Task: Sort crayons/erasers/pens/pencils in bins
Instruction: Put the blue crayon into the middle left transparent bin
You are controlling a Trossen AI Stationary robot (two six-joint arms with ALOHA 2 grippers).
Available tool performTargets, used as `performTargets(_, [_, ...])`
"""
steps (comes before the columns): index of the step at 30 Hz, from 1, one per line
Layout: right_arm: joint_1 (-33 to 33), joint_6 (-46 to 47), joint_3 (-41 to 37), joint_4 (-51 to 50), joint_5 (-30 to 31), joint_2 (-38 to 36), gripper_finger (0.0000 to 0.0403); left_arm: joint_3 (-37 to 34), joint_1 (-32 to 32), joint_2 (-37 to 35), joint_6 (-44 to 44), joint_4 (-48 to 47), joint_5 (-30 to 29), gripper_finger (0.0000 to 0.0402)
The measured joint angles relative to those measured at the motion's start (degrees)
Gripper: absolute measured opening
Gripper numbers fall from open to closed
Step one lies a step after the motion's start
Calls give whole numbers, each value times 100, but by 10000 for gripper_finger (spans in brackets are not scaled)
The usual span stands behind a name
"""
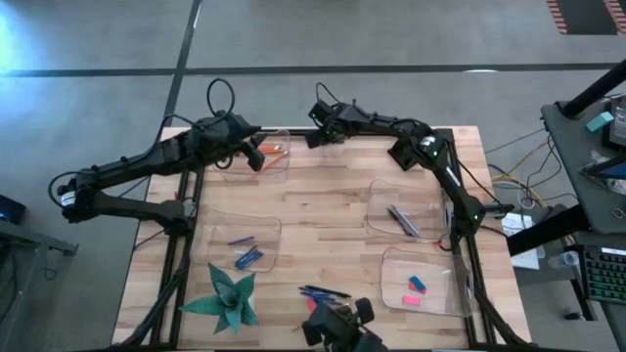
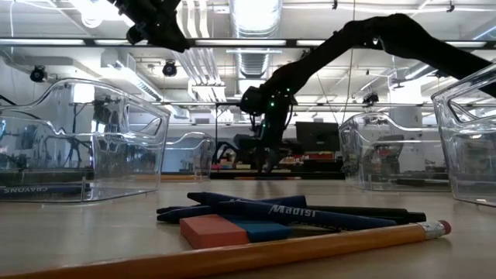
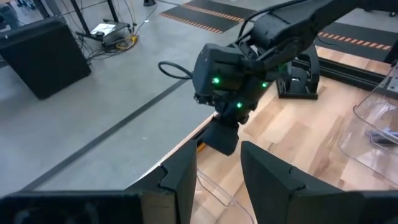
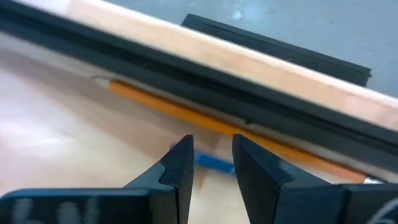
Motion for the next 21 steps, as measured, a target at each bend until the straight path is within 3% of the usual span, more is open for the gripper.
performTargets(8, [5, -9, -33, 102, -12, 6, 102, 4, 0, 0, -7, -266, 0, 112])
performTargets(12, [3, -169, -35, -94, -371, 3, 100, 4, 0, -14, -17, -303, 0, 112])
performTargets(21, [56, -1812, -17, -494, -479, -51, 111, -15, 0, -114, -26, -344, 2, 112])
